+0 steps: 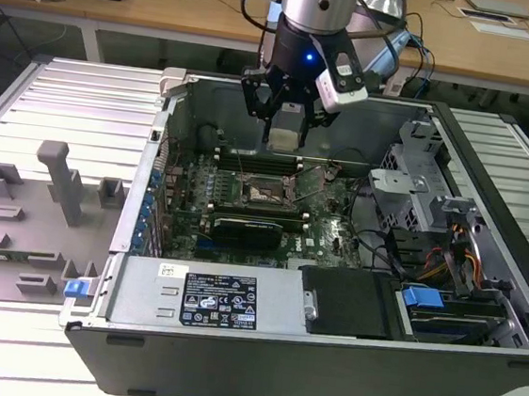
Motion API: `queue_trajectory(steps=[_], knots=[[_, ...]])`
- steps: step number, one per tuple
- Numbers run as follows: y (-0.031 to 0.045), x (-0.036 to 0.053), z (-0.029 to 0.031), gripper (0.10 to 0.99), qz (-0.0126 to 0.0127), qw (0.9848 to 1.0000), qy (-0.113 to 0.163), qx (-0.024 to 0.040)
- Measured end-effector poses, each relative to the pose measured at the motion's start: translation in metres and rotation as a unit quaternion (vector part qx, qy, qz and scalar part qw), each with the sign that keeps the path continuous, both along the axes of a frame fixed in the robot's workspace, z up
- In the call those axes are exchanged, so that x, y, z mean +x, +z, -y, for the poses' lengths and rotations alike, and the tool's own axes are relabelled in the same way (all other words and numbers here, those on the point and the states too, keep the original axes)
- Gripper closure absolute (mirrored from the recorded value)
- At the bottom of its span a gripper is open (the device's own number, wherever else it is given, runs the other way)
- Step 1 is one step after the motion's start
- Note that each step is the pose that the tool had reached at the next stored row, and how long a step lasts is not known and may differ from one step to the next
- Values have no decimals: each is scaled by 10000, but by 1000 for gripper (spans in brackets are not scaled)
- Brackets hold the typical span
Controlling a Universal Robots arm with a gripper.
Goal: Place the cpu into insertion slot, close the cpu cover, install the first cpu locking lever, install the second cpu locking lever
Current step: 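Place the cpu into insertion slot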
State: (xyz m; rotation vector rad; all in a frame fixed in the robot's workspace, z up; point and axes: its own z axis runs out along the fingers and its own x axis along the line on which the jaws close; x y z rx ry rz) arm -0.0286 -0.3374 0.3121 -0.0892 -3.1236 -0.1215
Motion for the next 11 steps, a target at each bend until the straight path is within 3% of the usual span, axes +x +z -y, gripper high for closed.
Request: queue_trajectory(steps=[4, 8, 11], knots=[[-3, 0, -1, 545, 1, 9995, -311, 0], [-3, 0, 0, 545, 1, 9975, -709, 0], [-4, 0, 0, 545, 0, 9950, -1000, 0]])
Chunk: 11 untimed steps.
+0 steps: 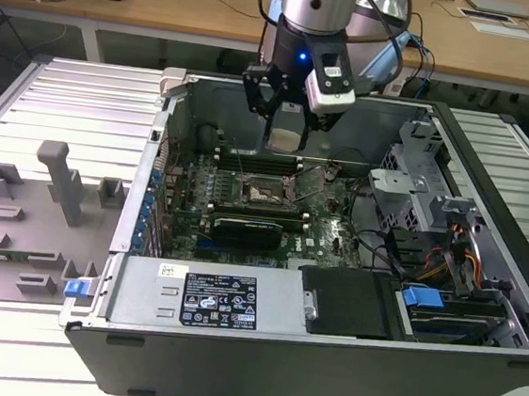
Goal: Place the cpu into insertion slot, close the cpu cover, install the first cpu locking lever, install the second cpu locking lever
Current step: 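Place the cpu into insertion slot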
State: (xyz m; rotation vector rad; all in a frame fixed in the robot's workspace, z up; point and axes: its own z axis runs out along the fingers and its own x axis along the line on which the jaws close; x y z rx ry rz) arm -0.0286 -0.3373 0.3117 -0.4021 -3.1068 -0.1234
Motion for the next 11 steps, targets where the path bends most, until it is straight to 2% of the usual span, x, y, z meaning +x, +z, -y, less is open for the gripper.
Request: queue_trajectory(steps=[3, 7, 9, 11], knots=[[-1, 0, 0, 545, 0, 9997, -238, -1], [-2, 0, 0, 545, 0, 9982, -607, 0], [-3, 0, 0, 545, 0, 9967, -807, 0], [-7, 0, 0, 545, 0, 9941, -1089, 0]])
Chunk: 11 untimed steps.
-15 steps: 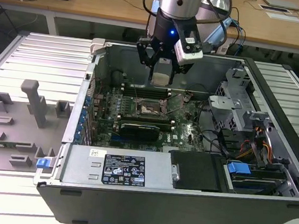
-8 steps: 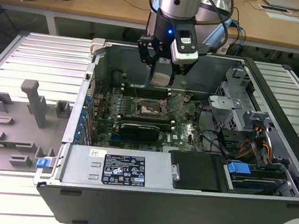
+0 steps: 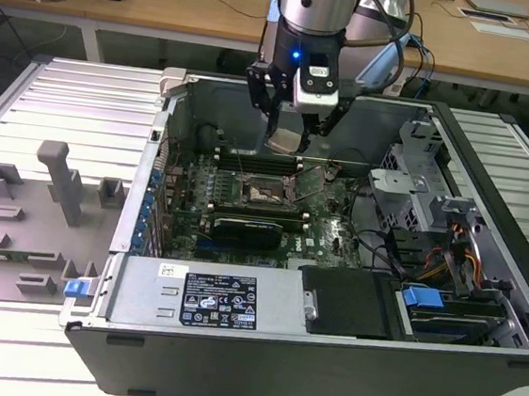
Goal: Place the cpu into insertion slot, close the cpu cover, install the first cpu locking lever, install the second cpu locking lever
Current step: 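Place the cpu into insertion slot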
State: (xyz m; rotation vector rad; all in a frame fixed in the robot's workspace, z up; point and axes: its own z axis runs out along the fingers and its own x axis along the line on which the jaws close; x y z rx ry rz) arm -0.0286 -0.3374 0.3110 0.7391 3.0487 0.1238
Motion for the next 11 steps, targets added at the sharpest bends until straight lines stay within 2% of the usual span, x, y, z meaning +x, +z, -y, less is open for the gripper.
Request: queue_trajectory(steps=[4, 6, 8, 10, 11], knots=[[-13, 0, 0, 545, 0, 9989, -471, 0], [-21, 0, 0, 545, 0, 9972, -743, 0], [-32, 0, 0, 545, 0, 9944, -1057, 0], [-42, 0, 0, 545, 0, 9907, -1363, 0], [-47, 0, 0, 545, 0, 9881, -1538, 0]])
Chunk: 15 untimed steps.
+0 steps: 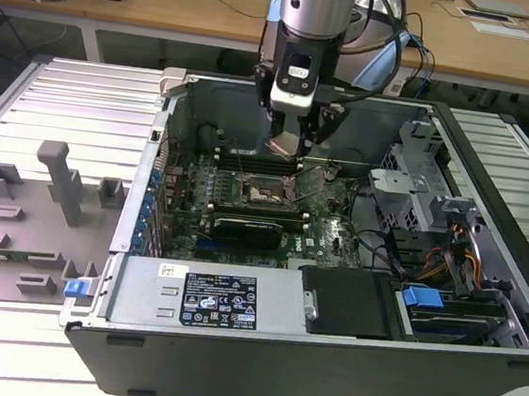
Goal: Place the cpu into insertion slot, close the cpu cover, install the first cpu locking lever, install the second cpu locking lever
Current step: 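Place the cpu into insertion slot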
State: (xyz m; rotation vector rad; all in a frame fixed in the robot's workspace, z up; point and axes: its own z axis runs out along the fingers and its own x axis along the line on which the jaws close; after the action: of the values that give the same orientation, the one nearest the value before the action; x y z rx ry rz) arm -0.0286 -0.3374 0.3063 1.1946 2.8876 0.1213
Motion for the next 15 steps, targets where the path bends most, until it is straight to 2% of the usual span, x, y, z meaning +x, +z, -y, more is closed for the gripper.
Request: queue_trajectory(steps=[2, 4, 7, 8, 9, 11, 13, 14, 15], knots=[[-6, 0, 0, 545, 0, 9998, -207, 0], [-16, 0, 0, 545, 0, 9985, -540, 0], [-24, 0, 0, 545, 0, 9966, -825, 0], [-28, 0, 0, 545, 0, 9950, -994, 0], [-31, 0, 0, 545, 0, 9942, -1078, 0], [-39, 0, 0, 545, 0, 9905, -1374, 0], [-44, 0, 0, 545, 0, 9877, -1562, 0], [-49, 0, 0, 545, 0, 9844, -1757, 0], [-53, 0, 0, 545, 0, 9821, -1885, 0]])
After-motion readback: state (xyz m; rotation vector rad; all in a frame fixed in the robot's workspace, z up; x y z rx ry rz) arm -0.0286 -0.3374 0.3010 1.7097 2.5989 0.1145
